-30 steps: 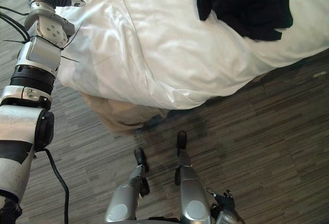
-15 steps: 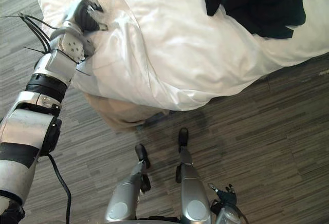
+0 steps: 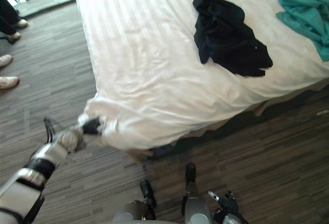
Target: Tidy the bed and pick cloth on bed and put in laundry
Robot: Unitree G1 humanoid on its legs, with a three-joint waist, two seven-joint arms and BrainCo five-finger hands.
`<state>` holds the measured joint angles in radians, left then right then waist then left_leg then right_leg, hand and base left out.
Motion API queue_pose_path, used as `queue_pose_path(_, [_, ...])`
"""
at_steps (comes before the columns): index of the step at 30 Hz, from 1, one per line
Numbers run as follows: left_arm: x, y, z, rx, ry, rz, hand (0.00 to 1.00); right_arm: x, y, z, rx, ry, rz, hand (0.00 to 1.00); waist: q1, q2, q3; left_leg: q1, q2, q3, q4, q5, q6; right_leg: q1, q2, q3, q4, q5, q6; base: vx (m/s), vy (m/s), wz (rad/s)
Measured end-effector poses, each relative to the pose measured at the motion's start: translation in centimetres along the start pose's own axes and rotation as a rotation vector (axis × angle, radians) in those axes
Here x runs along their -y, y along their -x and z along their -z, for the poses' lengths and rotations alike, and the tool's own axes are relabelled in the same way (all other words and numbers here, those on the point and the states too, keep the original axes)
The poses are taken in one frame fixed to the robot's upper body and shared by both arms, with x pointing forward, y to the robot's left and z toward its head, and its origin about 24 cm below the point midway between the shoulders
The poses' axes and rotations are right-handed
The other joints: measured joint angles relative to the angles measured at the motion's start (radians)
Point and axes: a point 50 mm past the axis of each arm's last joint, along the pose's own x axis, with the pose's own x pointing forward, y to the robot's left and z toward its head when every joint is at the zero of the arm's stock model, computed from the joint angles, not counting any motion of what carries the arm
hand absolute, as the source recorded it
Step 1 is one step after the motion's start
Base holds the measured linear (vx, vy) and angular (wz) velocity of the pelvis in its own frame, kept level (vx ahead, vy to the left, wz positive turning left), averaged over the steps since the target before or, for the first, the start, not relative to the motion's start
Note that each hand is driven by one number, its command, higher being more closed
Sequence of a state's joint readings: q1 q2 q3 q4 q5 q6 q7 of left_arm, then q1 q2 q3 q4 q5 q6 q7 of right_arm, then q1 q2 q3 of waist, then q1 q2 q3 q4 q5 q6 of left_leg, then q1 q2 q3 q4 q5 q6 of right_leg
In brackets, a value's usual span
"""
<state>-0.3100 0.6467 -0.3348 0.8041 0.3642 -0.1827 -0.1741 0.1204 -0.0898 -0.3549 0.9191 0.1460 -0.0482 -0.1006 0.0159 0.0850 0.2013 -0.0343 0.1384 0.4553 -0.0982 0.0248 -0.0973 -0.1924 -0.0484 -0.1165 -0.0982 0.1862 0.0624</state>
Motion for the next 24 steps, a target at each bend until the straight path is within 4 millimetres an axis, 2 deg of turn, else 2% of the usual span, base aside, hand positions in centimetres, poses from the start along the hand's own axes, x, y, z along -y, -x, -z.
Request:
queue_pose_path(3, [2.5,2.0,3.4,-0.095,0.114,0.0,0.0,0.6,0.0,0.0,0.0,0.006,0.015,0.0,-0.001,-0.017,-0.028,0.016,-0.001,-0.015,0.0,0.002,-0.003,0.023,-0.003,-0.012,0.0,-0.007,0.001,0.04,0.008,0.14])
queue_pose_path(4, [3.8,2.9,4.8,-0.143,0.199,-0.017,0.0,1.0,-0.1,-0.3,0.01,-0.001,0.027,0.0,0.0,-0.028,-0.052,0.021,-0.002,-0.03,0.0,0.002,-0.003,0.034,-0.004,-0.021,0.0,-0.017,0.011,0.05,0.0,0.24])
queue_pose_path(7, [6.0,4.0,6.7,-0.229,0.313,-0.031,0.0,1.6,-0.2,-2.2,0.084,-0.024,0.045,0.0,0.0,-0.047,-0.069,0.045,-0.002,-0.043,0.003,-0.001,-0.004,0.064,-0.004,-0.03,-0.001,-0.023,0.007,0.06,-0.002,0.14])
queue_pose_path(9, [8.0,4.7,7.7,-0.296,0.398,-0.027,0.0,3.0,-0.4,-4.3,0.159,-0.048,0.087,0.0,0.0,-0.057,-0.095,0.051,-0.004,-0.059,0.004,-0.003,-0.002,0.073,-0.006,-0.036,-0.001,-0.028,0.012,0.06,-0.004,0.08])
queue_pose_path(10, [9.0,4.8,7.8,-0.322,0.431,-0.023,0.0,4.2,-0.4,-5.7,0.205,-0.061,0.124,0.0,-0.002,-0.058,-0.095,0.06,-0.008,-0.07,0.005,-0.004,0.001,0.086,-0.008,-0.044,-0.001,-0.03,0.015,0.04,0.001,0.14])
queue_pose_path(11, [9.5,4.9,7.9,-0.337,0.445,-0.021,0.0,4.8,-0.4,-6.3,0.223,-0.069,0.143,0.0,-0.001,-0.058,-0.096,0.063,-0.013,-0.074,0.005,-0.004,0.001,0.091,-0.01,-0.047,-0.001,-0.032,0.017,0.04,0.008,0.21])
queue_pose_path(12, [10.9,5.4,8.2,-0.391,0.496,-0.02,0.0,6.1,-0.4,-8.3,0.284,-0.091,0.189,0.0,-0.002,-0.058,-0.097,0.066,-0.014,-0.085,0.005,-0.006,0.003,0.099,-0.012,-0.055,-0.001,-0.036,0.022,0.02,0.009,0.17])
queue_pose_path(14, [12.6,6.2,8.8,-0.453,0.552,-0.021,0.0,7.2,0.0,-10.3,0.357,-0.11,0.23,0.0,-0.003,-0.058,-0.098,0.068,-0.017,-0.096,0.005,-0.006,0.003,0.099,-0.016,-0.066,0.0,-0.037,0.023,0.04,-0.004,0.18])
queue_pose_path(15, [13.9,6.9,9.0,-0.5,0.594,-0.022,0.0,7.9,0.4,-11.8,0.415,-0.116,0.258,1.0,-0.001,-0.058,-0.099,0.065,-0.018,-0.103,0.005,-0.006,0.003,0.099,-0.018,-0.073,0.0,-0.037,0.023,0.05,-0.014,0.19])
queue_pose_path(17, [15.9,8.0,9.3,-0.56,0.643,-0.013,0.0,8.1,1.1,-14.4,0.511,-0.117,0.269,1.0,-0.001,-0.059,-0.105,0.065,-0.019,-0.111,0.005,-0.006,0.003,0.102,-0.019,-0.077,0.0,-0.037,0.024,0.03,-0.012,0.11])
queue_pose_path(18, [17.3,8.9,9.4,-0.597,0.668,0.001,0.0,7.9,1.6,-16.2,0.583,-0.099,0.272,1.0,-0.001,-0.058,-0.115,0.065,-0.02,-0.117,0.005,-0.005,0.003,0.104,-0.02,-0.08,0.0,-0.037,0.024,0.02,-0.016,0.12])
queue_pose_path(19, [18.1,9.0,9.1,-0.608,0.698,0.003,0.0,7.6,2.3,-18.1,0.656,-0.075,0.264,1.0,-0.001,-0.059,-0.118,0.07,-0.02,-0.126,0.006,-0.005,0.003,0.113,-0.021,-0.087,0.0,-0.037,0.024,0.01,-0.015,0.15])
queue_pose_path(20, [18.6,9.2,9.0,-0.617,0.712,0.009,0.0,7.3,2.6,-19.0,0.691,-0.058,0.256,1.0,0.0,-0.059,-0.118,0.073,-0.021,-0.132,0.006,-0.005,0.004,0.12,-0.021,-0.092,0.0,-0.038,0.025,-0.01,-0.015,0.22])
queue_pose_path(22, [19.9,9.3,8.3,-0.625,0.752,0.017,0.0,5.3,4.4,-22.7,0.847,0.023,0.196,1.0,0.001,-0.065,-0.123,0.08,-0.022,-0.149,0.009,-0.006,0.003,0.135,-0.023,-0.105,-0.001,-0.041,0.028,-0.04,-0.01,0.18])
queue_pose_path(24, [20.6,9.5,7.9,-0.632,0.779,0.028,0.0,3.2,5.8,-25.2,0.958,0.074,0.132,1.0,0.003,-0.071,-0.127,0.079,-0.023,-0.152,0.008,-0.007,0.002,0.135,-0.025,-0.106,-0.001,-0.044,0.026,-0.05,-0.009,0.06])
